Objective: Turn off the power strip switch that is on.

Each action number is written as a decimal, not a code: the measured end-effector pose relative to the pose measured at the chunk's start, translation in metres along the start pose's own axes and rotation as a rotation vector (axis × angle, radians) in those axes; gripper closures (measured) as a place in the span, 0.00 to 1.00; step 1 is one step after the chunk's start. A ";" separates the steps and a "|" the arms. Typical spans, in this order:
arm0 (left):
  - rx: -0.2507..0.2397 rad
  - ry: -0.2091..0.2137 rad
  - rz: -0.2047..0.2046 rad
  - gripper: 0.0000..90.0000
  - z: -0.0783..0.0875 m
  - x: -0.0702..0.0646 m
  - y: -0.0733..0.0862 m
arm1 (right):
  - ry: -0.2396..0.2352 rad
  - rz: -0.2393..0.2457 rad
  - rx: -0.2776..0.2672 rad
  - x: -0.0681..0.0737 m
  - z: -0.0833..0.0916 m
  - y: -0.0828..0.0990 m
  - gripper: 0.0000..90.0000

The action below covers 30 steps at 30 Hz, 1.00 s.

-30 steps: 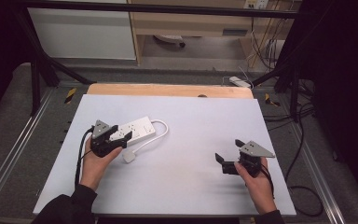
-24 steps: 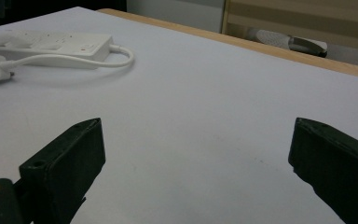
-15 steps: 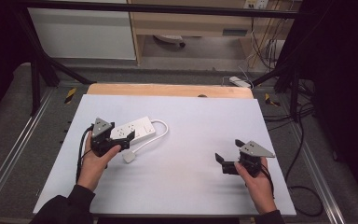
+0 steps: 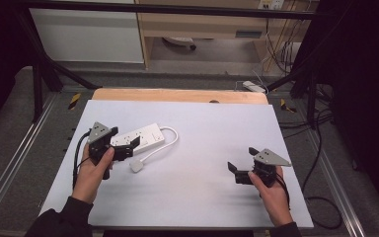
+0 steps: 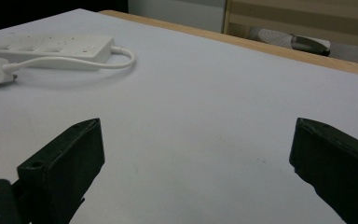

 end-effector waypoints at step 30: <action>-0.063 0.000 0.003 0.07 0.057 0.003 -0.033 | 0.002 -0.003 0.002 0.000 0.000 0.000 0.03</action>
Point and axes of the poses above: each handheld gripper's, and its own axes: z roughly backward along the jaws, y roughly out of its underside, x roughly to its left, the point moved 3 cm from there along -z, roughly forward along the jaws, and after that the axes turned 14 degrees about -x, right-handed, at the moved point
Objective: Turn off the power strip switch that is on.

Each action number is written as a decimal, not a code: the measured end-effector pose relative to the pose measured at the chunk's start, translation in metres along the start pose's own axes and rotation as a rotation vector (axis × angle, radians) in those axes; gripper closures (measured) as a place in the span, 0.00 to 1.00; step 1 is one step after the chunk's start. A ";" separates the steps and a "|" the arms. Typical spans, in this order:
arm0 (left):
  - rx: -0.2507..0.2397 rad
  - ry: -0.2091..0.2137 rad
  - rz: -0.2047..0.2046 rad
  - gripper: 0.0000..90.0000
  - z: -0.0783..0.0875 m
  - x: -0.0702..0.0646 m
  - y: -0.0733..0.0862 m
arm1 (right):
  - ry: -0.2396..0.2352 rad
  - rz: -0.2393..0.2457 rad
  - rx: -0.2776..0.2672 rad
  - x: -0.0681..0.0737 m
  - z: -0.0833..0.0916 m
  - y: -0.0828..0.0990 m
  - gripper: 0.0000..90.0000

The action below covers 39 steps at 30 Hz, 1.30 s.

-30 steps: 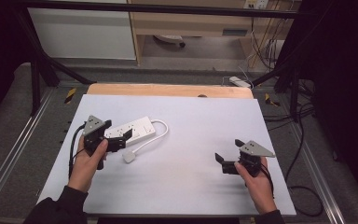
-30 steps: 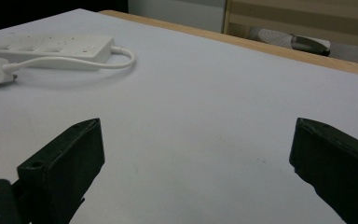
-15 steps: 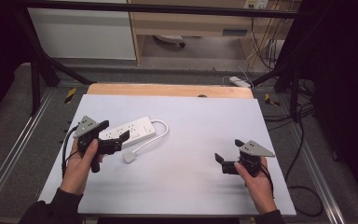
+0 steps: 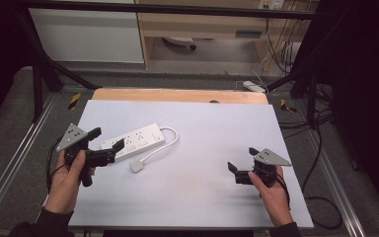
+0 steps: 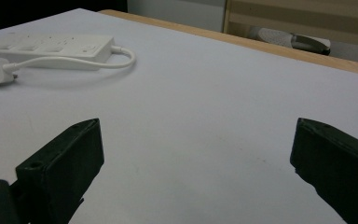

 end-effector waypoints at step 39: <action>-0.025 -0.044 0.064 0.07 0.052 0.040 0.043 | 0.030 -0.012 -0.015 -0.011 0.027 -0.002 0.03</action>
Point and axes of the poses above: each handheld gripper's, and its own axes: z roughly backward along the jaws, y roughly out of its underside, x roughly to its left, the point moved 3 cm from there along -z, roughly forward along the jaws, and after that the axes turned 14 degrees about -x, right-handed, at the moved point
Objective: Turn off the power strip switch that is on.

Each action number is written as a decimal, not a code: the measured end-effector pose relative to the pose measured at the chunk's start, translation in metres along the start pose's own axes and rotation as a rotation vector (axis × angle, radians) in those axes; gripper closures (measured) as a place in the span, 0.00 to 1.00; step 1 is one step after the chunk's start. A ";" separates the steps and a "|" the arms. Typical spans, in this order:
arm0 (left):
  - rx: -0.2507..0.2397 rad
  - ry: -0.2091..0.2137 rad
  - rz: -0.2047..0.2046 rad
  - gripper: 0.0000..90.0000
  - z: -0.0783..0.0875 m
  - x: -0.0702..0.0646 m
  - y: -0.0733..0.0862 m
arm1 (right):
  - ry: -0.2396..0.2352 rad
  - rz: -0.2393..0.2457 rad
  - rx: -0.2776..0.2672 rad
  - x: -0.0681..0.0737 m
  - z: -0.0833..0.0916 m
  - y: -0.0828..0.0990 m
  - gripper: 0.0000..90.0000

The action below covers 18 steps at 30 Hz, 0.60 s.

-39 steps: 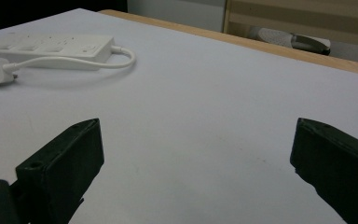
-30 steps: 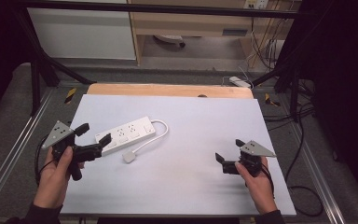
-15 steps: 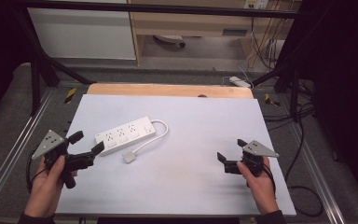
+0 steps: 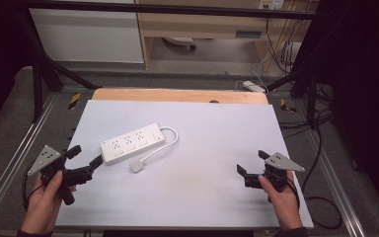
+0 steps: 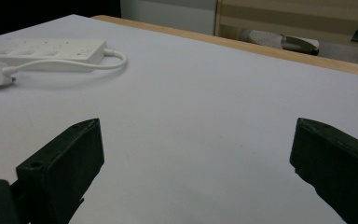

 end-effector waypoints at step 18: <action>0.117 0.044 -0.058 0.07 -0.015 -0.007 0.036 | -0.001 0.001 0.020 -0.002 0.002 0.005 0.03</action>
Point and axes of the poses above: each handheld gripper's, and its own axes: z roughly backward along the jaws, y roughly out of its underside, x roughly to its left, the point moved 3 cm from there along -z, roughly forward along the jaws, and after that the axes turned 14 degrees about -x, right-handed, at the moved point
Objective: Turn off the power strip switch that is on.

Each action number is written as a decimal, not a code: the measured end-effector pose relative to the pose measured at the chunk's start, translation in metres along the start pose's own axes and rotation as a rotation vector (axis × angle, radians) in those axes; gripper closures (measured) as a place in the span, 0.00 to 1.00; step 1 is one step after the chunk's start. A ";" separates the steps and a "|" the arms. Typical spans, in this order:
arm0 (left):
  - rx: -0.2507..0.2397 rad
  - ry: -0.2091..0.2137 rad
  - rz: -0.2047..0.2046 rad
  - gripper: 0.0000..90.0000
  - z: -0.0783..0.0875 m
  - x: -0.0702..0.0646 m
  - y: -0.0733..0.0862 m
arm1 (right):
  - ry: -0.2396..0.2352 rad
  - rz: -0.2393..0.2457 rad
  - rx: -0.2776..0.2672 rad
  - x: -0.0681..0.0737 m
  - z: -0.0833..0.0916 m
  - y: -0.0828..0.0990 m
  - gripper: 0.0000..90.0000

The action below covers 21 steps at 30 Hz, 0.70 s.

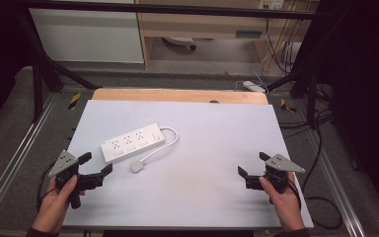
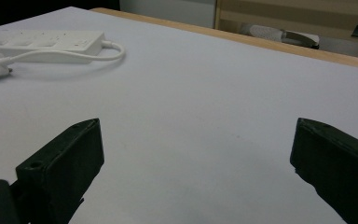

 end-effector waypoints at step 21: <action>0.117 0.051 -0.071 0.07 -0.011 -0.023 0.019 | 0.018 -0.008 0.068 0.000 -0.008 0.010 0.03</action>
Point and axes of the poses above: each handheld gripper's, and its own axes: z roughly backward along the jaws, y roughly out of its underside, x roughly to its left, the point moved 3 cm from there along -z, roughly forward along the jaws, and after that the axes turned 14 degrees about -x, right-handed, at the moved point
